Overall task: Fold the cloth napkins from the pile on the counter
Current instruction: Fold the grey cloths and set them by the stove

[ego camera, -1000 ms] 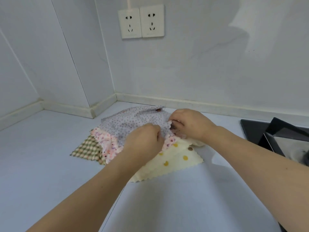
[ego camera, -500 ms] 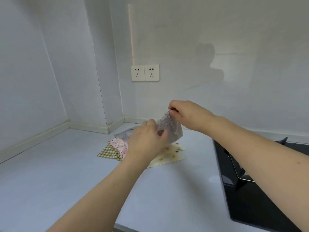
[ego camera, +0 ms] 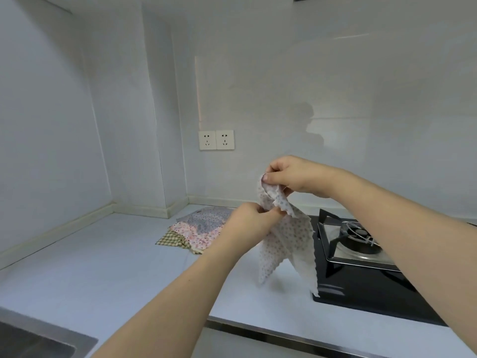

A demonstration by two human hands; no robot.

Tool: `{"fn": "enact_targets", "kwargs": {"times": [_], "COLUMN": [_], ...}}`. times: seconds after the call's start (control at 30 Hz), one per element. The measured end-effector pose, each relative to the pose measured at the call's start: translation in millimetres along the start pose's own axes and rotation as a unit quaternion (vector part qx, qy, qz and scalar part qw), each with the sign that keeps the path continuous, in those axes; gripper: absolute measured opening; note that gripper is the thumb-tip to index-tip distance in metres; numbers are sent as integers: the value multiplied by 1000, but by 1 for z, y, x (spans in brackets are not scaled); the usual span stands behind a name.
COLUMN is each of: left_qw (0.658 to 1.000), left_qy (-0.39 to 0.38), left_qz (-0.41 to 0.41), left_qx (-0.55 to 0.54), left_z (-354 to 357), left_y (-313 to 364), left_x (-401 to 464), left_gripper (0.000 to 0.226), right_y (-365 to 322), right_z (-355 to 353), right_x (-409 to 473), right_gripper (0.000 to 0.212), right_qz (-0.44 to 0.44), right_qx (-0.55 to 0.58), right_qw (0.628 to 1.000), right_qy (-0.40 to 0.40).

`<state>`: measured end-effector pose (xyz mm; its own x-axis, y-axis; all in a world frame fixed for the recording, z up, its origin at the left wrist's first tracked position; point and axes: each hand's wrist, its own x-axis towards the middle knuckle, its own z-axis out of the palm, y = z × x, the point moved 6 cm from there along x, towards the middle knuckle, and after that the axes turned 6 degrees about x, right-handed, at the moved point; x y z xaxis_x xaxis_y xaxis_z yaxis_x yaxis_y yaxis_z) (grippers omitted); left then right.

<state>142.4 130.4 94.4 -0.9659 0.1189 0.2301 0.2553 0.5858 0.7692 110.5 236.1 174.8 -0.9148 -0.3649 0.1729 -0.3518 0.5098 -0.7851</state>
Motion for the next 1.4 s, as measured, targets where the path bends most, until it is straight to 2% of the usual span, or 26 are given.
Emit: {"fn": "enact_targets", "kwargs": {"times": [0.2, 0.37, 0.47, 0.53, 0.63, 0.73, 0.83, 1.0, 1.13, 1.23, 1.4], "left_qw": [999, 999, 987, 963, 939, 943, 967, 990, 987, 980, 958], "left_qy": [-19, -1, 68, 127, 147, 136, 132, 7, -30, -25, -14], "left_qz": [-18, -35, -1, 38, 103, 125, 83, 8, -2, 4, 18], "left_qx": [-23, 42, 143, 236, 293, 277, 203, 142, 160, 199, 286], "left_z": [6, 0, -19, -32, -40, -55, -81, -117, -126, -122, -97], "left_y": [7, 4, 5, 9, 18, 23, 17, -4, -22, -38, -85], "left_x": [-16, -19, -21, -24, -29, -32, -28, -14, 8, 27, 65], "left_gripper": [48, 22, 14, 8, 9, 16, 23, 18, 16, 12, 11], "right_y": [2, 5, 6, 6, 10, 10, 10, 12, 28, 52, 97], "right_z": [-4, -6, -5, -5, -9, -12, -16, -17, -5, -1, 15], "right_x": [-16, -23, -25, -26, -27, -30, -40, -48, -36, -14, 26], "right_gripper": [7, 7, 9, 12, 16, 12, 16, 34, 10, 3, 12], "right_qz": [14, 26, 32, 36, 37, 31, 29, 59, 105, 108, 86], "right_qx": [7, -29, -43, -58, -57, -62, -41, -7, -37, -110, -191], "right_qw": [999, 998, 997, 996, 995, 995, 997, 998, 989, 987, 976], "right_qy": [32, 51, 53, 59, 70, 76, 57, -31, -93, -52, 61]}}
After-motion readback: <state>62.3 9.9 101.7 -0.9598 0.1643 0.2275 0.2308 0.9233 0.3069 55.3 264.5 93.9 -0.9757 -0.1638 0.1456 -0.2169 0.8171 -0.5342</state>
